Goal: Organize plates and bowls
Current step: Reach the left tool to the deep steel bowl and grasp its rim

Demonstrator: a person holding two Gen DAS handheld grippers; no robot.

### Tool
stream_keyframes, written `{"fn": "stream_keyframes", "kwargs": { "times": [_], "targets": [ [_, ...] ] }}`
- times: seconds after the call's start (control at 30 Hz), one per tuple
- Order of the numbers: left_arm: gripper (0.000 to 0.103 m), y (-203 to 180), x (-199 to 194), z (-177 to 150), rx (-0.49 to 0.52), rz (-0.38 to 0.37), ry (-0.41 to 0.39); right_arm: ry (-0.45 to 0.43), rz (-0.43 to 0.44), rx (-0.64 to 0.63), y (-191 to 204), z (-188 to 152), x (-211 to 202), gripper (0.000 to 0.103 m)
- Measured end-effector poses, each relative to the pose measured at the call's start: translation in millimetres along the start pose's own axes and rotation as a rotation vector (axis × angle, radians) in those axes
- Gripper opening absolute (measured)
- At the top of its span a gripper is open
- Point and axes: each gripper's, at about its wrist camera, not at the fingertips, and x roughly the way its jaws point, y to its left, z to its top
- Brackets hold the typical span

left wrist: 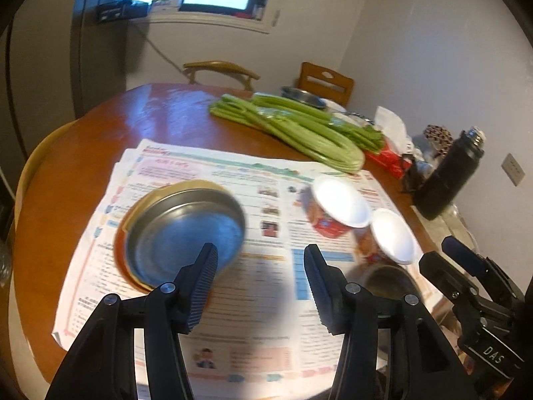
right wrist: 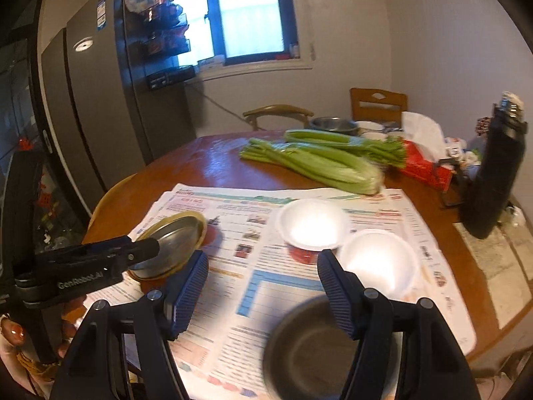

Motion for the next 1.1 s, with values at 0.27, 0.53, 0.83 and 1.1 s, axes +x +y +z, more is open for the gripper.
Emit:
{"fn": "stream_keyframes", "kwargs": {
  "times": [0.27,0.53,0.83,1.1],
  "targets": [
    [0.057,-37,6,-14,0.047,-0.041,0.030,0.026,-0.069,0.044,-42,-23,-22,0.068],
    [0.057,-66,32,-29,0.093,-0.059,0.110,0.091,-0.110,0.064,-74,-48,-19,0.068],
    [0.057,-87,75,-44,0.130,-0.065,0.214,0.200,-0.123,0.057,-95,-67,13,0.068],
    [0.057,-99,106,-55,0.145,-0.067,0.292,0.296,-0.052,0.070,-101,-86,44,0.068]
  ]
}}
